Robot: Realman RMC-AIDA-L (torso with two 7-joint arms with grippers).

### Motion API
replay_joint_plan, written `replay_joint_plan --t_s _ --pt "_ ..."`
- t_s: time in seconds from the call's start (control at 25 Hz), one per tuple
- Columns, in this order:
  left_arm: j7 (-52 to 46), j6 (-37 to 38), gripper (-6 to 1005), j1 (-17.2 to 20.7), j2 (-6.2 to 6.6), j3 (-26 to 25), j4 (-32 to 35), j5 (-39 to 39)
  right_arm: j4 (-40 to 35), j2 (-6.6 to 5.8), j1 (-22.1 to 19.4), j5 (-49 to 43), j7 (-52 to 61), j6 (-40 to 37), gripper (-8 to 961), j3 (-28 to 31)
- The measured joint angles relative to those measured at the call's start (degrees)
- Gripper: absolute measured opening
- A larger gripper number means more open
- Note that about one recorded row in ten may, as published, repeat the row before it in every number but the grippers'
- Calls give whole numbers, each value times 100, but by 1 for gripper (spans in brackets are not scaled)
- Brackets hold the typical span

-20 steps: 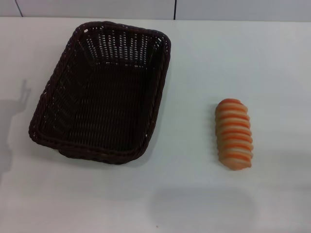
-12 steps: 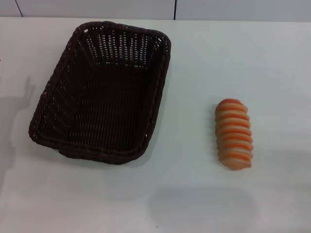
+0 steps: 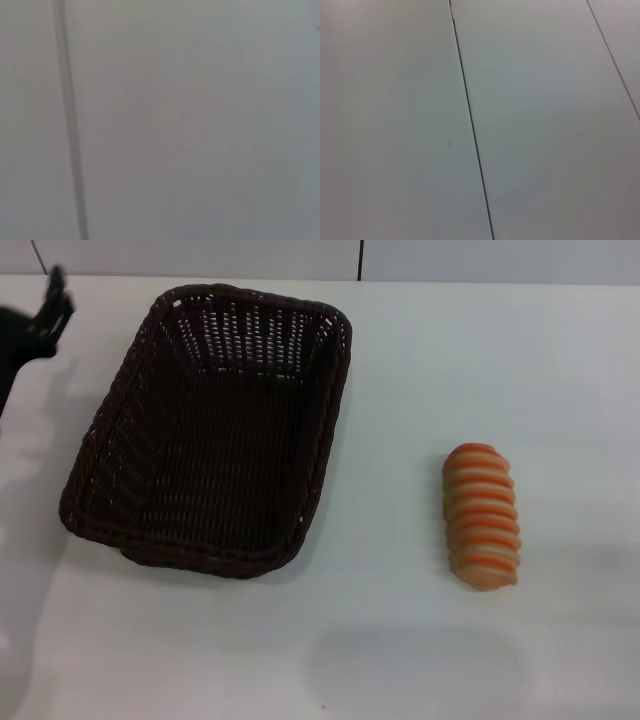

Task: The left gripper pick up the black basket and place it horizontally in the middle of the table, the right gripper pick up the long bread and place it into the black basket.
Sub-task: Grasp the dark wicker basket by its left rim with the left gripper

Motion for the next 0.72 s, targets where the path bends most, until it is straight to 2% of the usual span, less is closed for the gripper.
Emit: replay_joint_plan --t_s 0.04,0.08,0.16,0.2,0.24,0.36,0.4,0.44,0.48,0.6,0.64,0.68,0.72 --pt "0 0 786 0 0 0 0 0 0 0 0 0 0 0 796 0" --pt "-6 -1261 786 142 181 19 -1043 287 2 -2 5 -3 0 -3 796 -12" --pt "-8 -2114 786 217 304 72 -1771 324 5 -2 10 -4 2 -19 796 -38" --pt "8 -2842 786 257 446 163 -2372 327 6 -2 19 -4 2 -18 796 -48" --pt "8 -2842 785 257 446 163 -2372 327 6 -2 19 -4 2 -18 796 -48" --pt "-4 -4103 785 291 685 339 -3446 326 7 -4 33 -5 3 4 796 -53" --pt "71 -4873 785 309 705 339 -3993 324 4 -9 40 -5 5 6 796 -56" --pt "71 -4873 785 309 705 339 -3993 324 4 -9 40 -5 5 6 796 -56" --pt "145 -5255 785 313 696 328 -4192 324 2 -10 41 -5 5 7 796 -56" --pt "371 -6808 785 159 650 226 -4857 286 -15 -10 41 0 6 9 796 -56" --pt "464 -7503 785 47 596 126 -5057 254 -20 -10 41 3 6 9 796 -56" --pt "516 -7847 785 -26 546 43 -5153 236 -24 -11 40 5 6 10 796 -56" --pt "660 -8489 785 -154 420 -150 -5279 170 -26 -11 40 6 6 13 796 -56"
